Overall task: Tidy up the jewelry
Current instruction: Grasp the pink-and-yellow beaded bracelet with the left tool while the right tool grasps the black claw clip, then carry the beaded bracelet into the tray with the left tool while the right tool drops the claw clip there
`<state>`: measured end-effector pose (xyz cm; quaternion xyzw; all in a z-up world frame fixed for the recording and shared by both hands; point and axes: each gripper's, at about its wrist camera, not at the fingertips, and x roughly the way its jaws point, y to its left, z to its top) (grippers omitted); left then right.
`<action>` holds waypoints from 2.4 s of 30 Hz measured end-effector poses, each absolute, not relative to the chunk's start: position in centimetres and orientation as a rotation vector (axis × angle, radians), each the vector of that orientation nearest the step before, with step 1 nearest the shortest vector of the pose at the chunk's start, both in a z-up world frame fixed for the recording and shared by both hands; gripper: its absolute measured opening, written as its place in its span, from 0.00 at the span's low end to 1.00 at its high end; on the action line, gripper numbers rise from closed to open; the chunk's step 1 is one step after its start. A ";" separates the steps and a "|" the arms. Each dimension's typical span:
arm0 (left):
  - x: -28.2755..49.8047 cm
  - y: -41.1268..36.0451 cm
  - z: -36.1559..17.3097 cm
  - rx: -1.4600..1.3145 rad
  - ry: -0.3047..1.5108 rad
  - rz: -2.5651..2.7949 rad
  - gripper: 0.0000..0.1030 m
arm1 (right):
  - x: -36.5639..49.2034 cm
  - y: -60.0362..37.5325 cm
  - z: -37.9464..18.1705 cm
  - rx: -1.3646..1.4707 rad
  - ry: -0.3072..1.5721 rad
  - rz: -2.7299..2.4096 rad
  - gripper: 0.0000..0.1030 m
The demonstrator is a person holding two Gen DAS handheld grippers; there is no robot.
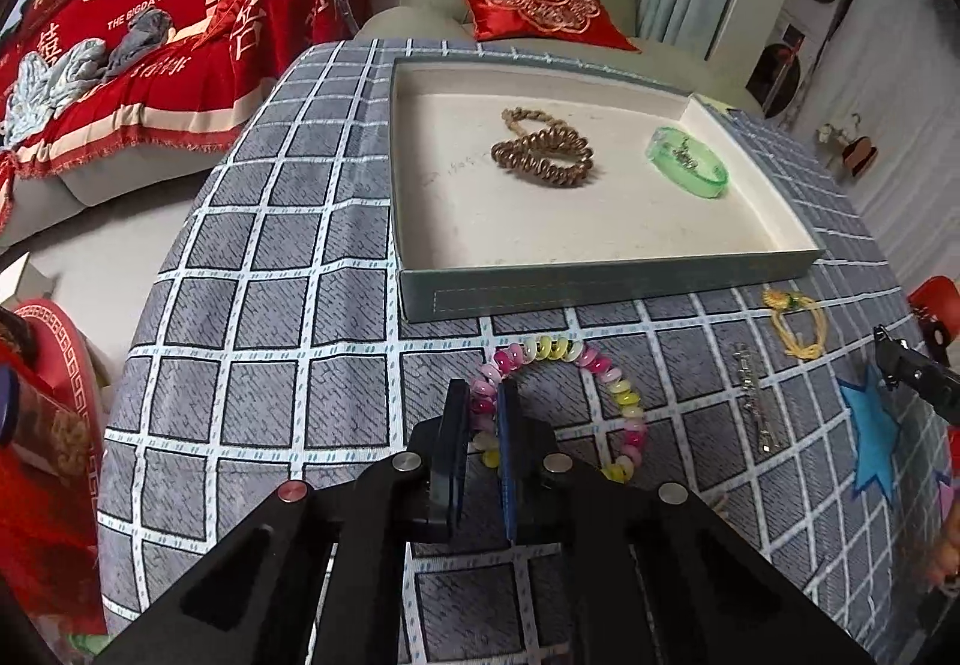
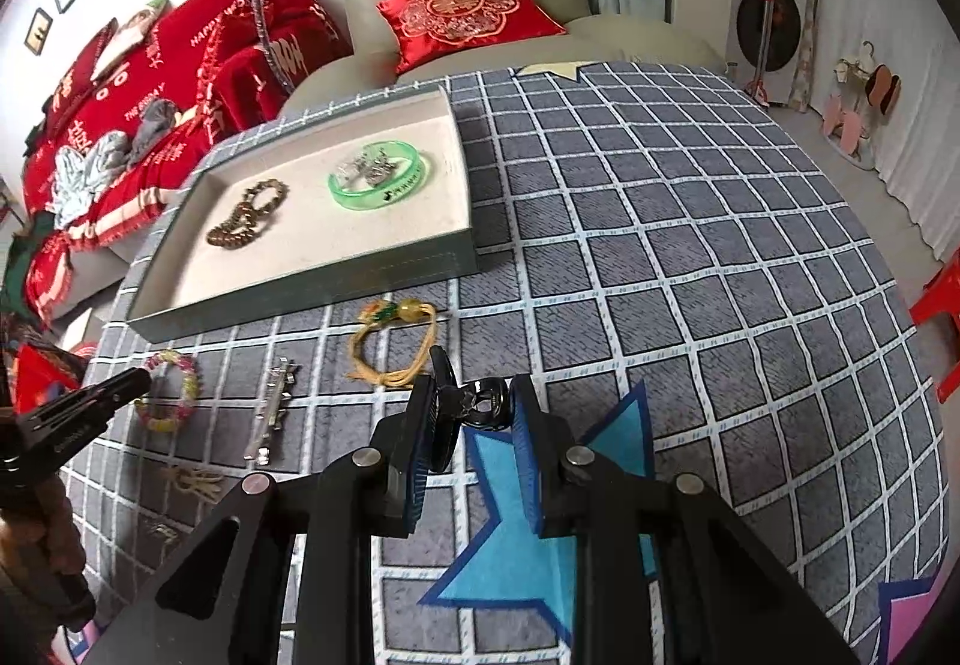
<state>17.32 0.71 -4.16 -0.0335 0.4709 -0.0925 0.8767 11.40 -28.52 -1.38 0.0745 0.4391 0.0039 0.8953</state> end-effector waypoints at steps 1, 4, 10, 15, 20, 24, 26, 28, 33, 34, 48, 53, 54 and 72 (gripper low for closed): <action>17.1 0.8 -3.8 -0.072 0.974 -0.200 0.25 | 11.3 -28.4 -1.2 0.155 0.908 0.013 0.26; 16.5 1.0 -2.6 -0.083 0.948 -0.221 0.25 | 11.2 -27.7 -0.3 0.153 0.894 0.035 0.26; 16.4 1.4 -0.2 -0.113 0.904 -0.261 0.24 | 11.6 -26.2 1.8 0.149 0.865 0.081 0.26; 17.3 1.4 1.7 -0.121 0.867 -0.289 0.24 | 12.9 -25.1 3.6 0.129 0.842 0.104 0.26; 18.8 1.1 3.2 -0.130 0.841 -0.311 0.24 | 14.7 -24.4 4.5 0.123 0.835 0.121 0.26; 20.4 0.7 4.3 -0.111 0.817 -0.318 0.24 | 16.5 -24.0 5.0 0.127 0.836 0.137 0.26; 21.3 0.5 4.9 -0.118 0.809 -0.324 0.24 | 17.6 -23.8 5.1 0.127 0.841 0.143 0.26; 22.3 0.4 5.2 -0.135 0.806 -0.331 0.24 | 18.6 -23.6 5.1 0.124 0.846 0.146 0.26; 25.5 -0.2 5.2 -0.152 0.818 -0.337 0.24 | 21.4 -23.1 4.2 0.140 0.875 0.152 0.26; 26.1 -0.4 4.9 -0.152 0.825 -0.339 0.24 | 21.9 -23.0 3.8 0.140 0.883 0.151 0.26; 29.3 -1.8 -1.6 -0.087 0.986 -0.340 0.24 | 26.4 -22.2 -2.9 0.127 1.035 0.147 0.26; 30.0 -1.9 -2.9 -0.083 1.032 -0.338 0.24 | 27.4 -22.5 -4.2 0.142 1.057 0.139 0.26; 30.1 -2.1 -3.2 -0.071 1.039 -0.336 0.24 | 27.6 -22.6 -4.4 0.140 1.058 0.134 0.26; 30.3 -4.7 -4.0 0.125 0.963 -0.245 0.24 | 28.9 -22.6 -4.6 0.137 1.009 0.081 0.28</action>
